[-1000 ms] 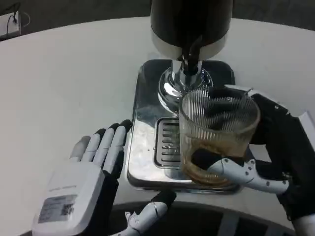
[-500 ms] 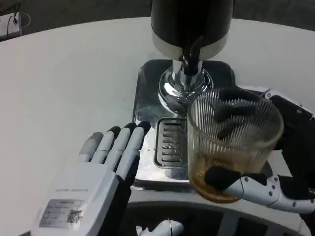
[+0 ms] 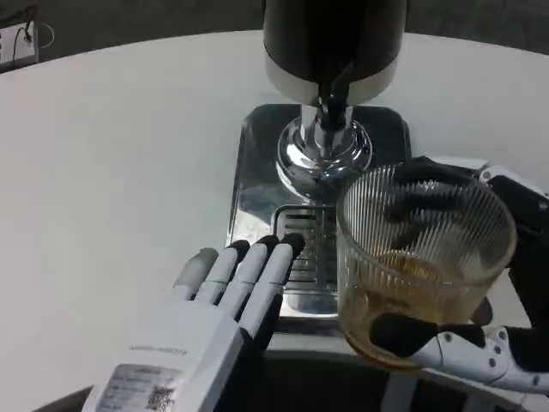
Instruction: Grasp the cup under the faucet to collect the drink, then remove the cup.
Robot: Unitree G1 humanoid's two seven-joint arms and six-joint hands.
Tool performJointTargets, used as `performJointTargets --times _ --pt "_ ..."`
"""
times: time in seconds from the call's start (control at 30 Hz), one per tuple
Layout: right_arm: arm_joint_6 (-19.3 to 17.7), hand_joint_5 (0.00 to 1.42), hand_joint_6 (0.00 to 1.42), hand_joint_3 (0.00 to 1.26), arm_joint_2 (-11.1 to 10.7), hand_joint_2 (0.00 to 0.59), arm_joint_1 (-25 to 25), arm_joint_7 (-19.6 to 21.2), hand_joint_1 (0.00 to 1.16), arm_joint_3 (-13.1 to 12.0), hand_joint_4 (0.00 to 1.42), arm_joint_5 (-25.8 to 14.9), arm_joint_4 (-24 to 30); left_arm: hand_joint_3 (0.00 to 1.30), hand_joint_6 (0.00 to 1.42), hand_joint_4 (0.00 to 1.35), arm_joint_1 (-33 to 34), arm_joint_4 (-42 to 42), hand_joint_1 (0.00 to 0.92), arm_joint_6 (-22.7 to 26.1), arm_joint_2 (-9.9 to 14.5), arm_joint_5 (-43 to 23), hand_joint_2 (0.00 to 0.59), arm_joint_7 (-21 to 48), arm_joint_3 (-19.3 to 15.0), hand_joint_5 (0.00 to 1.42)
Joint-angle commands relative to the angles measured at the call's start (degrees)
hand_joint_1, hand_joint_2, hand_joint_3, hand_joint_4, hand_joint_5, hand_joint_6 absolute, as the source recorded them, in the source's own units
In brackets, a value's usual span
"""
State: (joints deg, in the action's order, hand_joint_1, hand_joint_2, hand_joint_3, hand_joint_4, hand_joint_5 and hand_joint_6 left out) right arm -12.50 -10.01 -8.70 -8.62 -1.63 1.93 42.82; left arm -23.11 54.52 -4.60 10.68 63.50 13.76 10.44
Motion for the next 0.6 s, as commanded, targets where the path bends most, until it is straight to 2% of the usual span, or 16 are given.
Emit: performJointTargets --times 0.03,0.37,0.6 --pt "-3.8 1.17 1.42 0.79 -0.6 0.152 -0.1 -0.7 1.16 -0.4 0.98 -0.8 1.5 0.0 0.0 0.0 -0.3 1.1 0.0 -0.9 -0.9 1.2 0.116 1.3 0.3 0.0" --pt "-8.9 1.16 1.42 0.78 -2.6 0.152 -1.1 -2.4 1.16 -0.1 0.98 0.6 1.1 0.0 0.0 0.0 0.8 0.9 0.0 -0.9 -2.5 1.9 0.109 1.9 -0.3 0.0" --pt "-11.6 1.16 1.42 0.78 -2.8 0.152 -1.5 -2.9 1.16 0.5 0.98 1.8 0.6 0.0 0.0 0.0 0.6 0.7 0.0 -1.0 -3.1 2.0 0.109 1.5 -0.6 0.0"
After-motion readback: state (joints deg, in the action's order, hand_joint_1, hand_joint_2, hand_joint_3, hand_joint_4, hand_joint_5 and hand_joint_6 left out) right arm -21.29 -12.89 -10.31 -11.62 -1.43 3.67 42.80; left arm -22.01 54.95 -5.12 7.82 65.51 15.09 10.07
